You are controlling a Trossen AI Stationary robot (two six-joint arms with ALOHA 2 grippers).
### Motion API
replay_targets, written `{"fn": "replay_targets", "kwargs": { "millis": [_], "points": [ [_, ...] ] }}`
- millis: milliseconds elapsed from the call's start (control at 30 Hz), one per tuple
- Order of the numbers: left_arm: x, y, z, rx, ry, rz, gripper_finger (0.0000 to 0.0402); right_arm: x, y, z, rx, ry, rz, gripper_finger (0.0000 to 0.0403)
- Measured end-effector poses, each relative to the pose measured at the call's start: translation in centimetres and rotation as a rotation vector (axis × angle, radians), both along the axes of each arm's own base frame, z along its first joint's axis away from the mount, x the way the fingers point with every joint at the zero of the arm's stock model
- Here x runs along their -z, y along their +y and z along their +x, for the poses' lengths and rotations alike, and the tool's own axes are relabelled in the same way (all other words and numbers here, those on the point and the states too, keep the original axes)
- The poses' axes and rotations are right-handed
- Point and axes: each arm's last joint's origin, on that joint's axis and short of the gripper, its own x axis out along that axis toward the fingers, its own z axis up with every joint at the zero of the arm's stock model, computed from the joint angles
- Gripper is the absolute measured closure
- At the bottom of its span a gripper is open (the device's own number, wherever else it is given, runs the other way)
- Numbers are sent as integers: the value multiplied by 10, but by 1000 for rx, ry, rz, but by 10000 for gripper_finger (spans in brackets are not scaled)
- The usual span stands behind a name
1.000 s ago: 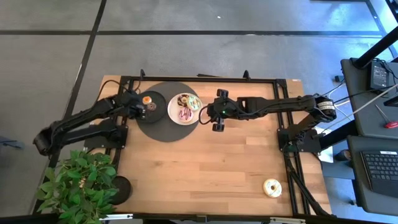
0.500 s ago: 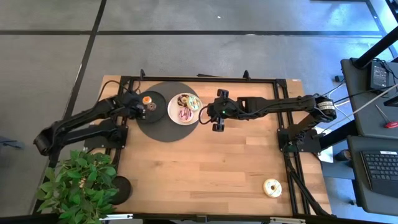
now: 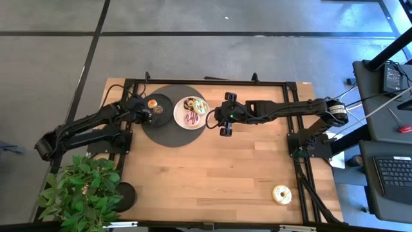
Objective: Pick & Place donuts
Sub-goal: Put the small dark brown donut on the black plate
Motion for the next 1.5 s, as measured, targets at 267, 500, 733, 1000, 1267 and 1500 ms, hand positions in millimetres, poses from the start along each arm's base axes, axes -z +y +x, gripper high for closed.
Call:
{"fn": "replay_targets", "kwargs": {
  "millis": [267, 500, 733, 1000, 1267, 1500],
  "points": [
    [0, 1, -1, -15, 19, 19, 348, 0, 0, 0, 0, 0, 0, 242],
    [0, 1, -2, -31, 41, 35, 299, 0, 0, 0, 0, 0, -1, 242],
    [0, 1, -2, -30, 41, 35, 255, 0, 0, 0, 1, -1, -2, 242],
    [0, 3, -3, -57, 101, 97, 221, 0, 0, 0, 1, -1, -2, 242],
    [-2, 6, -2, -57, 106, 156, 191, 0, -1, 0, 22, 0, -19, 242],
    [-7, 10, 3, 2, 66, 240, 177, 10, 2, -13, 65, 144, 50, 242]
  ]
}}
